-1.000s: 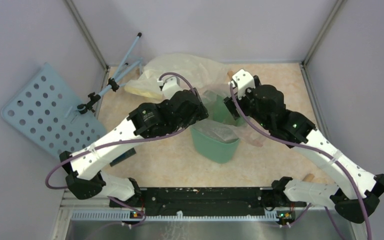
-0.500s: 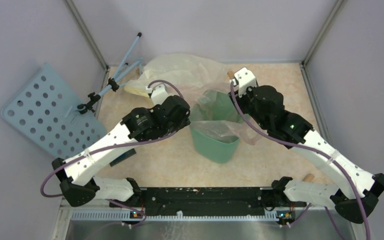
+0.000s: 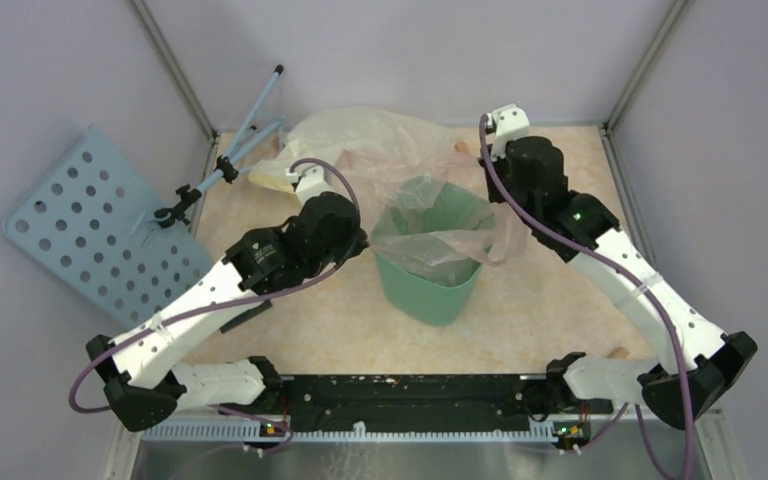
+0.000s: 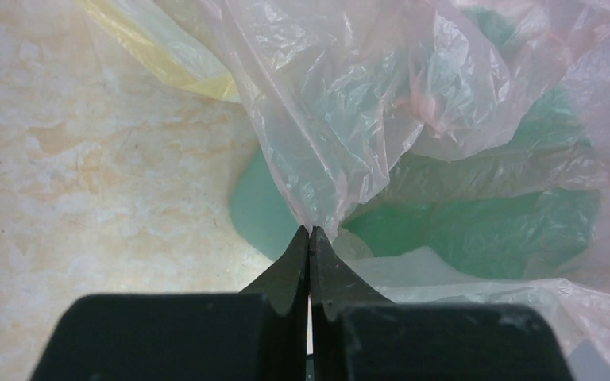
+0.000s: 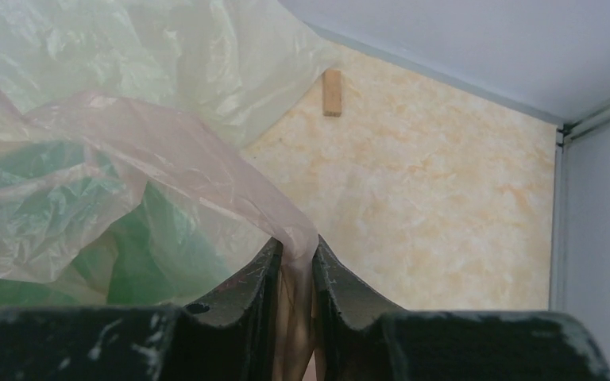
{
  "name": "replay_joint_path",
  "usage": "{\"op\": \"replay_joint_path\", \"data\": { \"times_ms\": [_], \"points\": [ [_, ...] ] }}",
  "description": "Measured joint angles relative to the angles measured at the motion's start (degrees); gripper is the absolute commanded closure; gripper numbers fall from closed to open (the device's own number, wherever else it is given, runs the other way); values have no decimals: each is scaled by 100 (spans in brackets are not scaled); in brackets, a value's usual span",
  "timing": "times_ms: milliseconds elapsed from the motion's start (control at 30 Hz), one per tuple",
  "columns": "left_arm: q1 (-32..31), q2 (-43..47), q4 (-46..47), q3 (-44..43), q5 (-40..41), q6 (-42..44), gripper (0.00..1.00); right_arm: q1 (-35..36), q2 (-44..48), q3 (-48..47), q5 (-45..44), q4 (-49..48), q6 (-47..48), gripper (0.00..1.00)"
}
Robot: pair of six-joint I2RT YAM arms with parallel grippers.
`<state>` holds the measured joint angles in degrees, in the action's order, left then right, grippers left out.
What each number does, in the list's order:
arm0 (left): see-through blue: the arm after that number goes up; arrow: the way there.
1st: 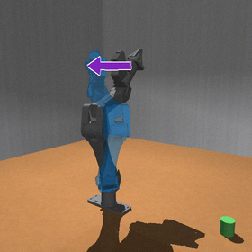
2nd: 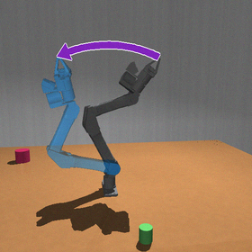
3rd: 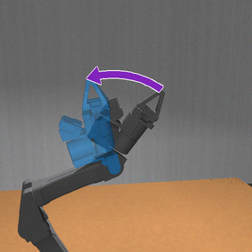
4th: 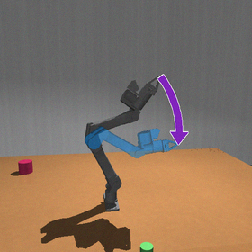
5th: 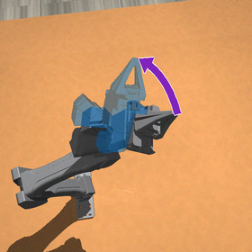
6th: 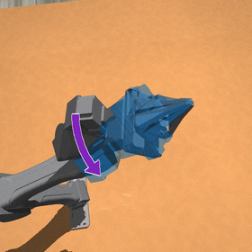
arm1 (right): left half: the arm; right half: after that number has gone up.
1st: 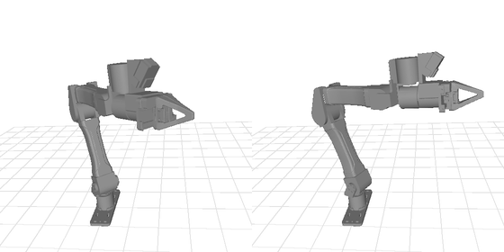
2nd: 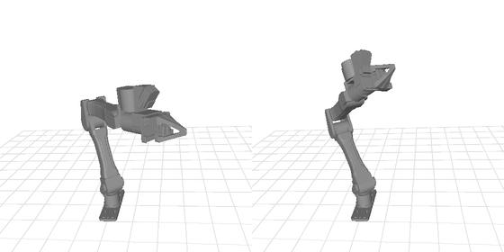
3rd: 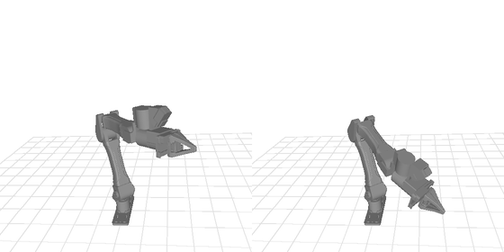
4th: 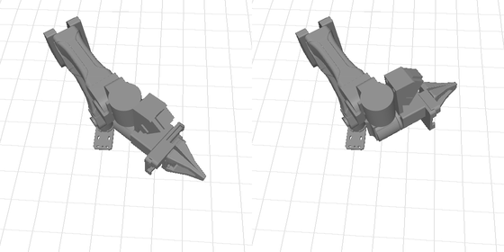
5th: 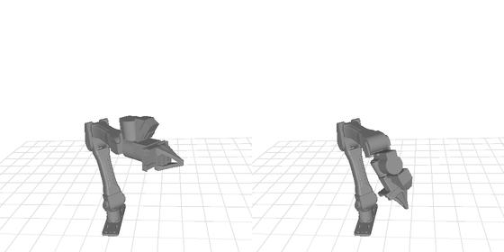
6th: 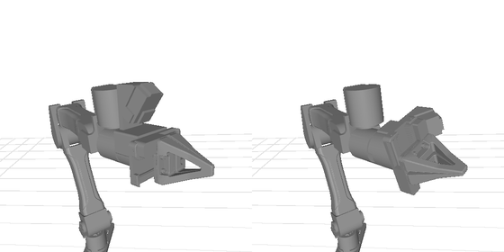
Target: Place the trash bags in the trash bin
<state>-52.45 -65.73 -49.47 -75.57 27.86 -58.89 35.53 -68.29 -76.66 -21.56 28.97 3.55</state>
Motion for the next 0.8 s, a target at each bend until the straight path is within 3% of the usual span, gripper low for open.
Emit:
{"op": "replay_joint_path", "data": {
  "times_ms": [400, 800],
  "points": [
    [758, -79, 761, 264, -892, 1176, 100, -586, -267, -140, 667, 702, -708, 75],
    [898, 275, 852, 588, -1482, 1556, 100, -1360, -391, -144, 1681, 896, -1019, 68]
  ]
}}
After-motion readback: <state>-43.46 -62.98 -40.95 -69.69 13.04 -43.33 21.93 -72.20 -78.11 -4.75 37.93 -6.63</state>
